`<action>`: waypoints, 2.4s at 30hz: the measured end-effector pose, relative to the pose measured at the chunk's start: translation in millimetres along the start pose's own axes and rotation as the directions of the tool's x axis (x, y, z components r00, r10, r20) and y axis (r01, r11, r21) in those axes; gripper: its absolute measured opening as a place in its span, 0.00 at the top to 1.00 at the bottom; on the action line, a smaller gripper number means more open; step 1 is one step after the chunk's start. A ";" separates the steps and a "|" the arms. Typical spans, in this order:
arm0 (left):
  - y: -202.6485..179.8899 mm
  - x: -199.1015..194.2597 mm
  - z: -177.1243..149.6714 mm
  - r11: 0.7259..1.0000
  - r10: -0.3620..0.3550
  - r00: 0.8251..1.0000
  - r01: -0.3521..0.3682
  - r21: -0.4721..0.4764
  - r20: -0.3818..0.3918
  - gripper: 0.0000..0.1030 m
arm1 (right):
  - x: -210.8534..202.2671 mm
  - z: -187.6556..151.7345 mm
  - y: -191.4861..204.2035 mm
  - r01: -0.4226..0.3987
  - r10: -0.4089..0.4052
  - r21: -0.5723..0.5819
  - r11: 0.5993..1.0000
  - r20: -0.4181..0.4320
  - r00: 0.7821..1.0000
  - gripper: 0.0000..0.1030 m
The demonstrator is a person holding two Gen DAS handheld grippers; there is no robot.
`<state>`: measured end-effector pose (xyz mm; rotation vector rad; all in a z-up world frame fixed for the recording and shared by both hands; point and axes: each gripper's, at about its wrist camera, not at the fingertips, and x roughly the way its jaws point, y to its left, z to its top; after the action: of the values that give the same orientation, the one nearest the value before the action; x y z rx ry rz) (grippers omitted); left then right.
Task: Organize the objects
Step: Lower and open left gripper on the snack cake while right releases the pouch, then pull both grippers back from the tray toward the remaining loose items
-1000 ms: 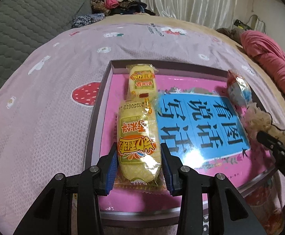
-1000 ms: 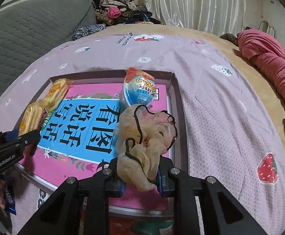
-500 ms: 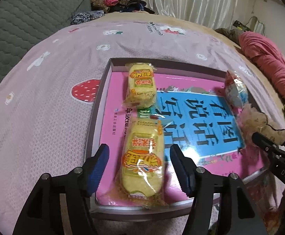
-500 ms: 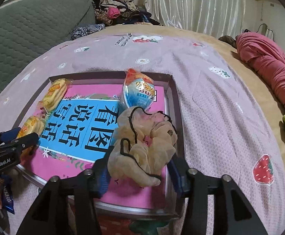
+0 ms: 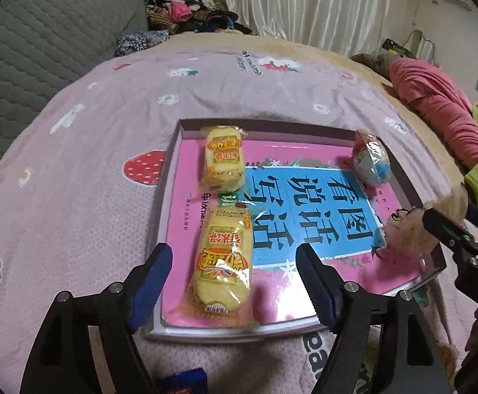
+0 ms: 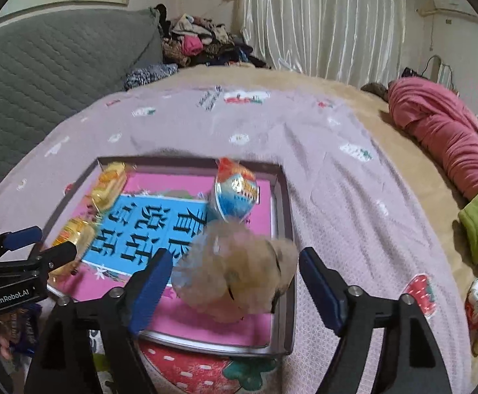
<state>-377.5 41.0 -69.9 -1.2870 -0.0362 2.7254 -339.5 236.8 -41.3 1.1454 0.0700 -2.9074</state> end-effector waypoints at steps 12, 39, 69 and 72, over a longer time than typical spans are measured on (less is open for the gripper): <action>2.8 -47.1 -5.9 0.999 0.032 0.997 -0.031 -0.018 0.066 0.17 | -41.9 9.7 4.5 0.009 -0.010 0.017 1.000 0.047 0.999 0.13; 9.7 -220.3 -27.5 0.998 0.061 0.982 -0.059 -0.017 0.180 0.09 | -217.6 20.0 15.1 0.042 -0.037 -0.026 0.999 0.164 0.986 0.06; -7.0 -314.0 -113.2 0.996 0.073 0.978 -0.082 0.043 0.194 0.00 | -322.8 -46.5 20.9 0.028 -0.016 -0.059 0.998 0.199 0.980 0.05; -9.2 -310.2 -119.6 0.996 0.070 0.980 -0.080 0.045 0.188 0.00 | -323.8 -56.0 20.6 0.039 -0.026 -0.065 0.997 0.197 0.980 0.05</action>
<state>-89.3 7.4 92.8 -1.0374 0.0672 2.8814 -64.0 218.4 138.0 0.8514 0.1856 -3.0026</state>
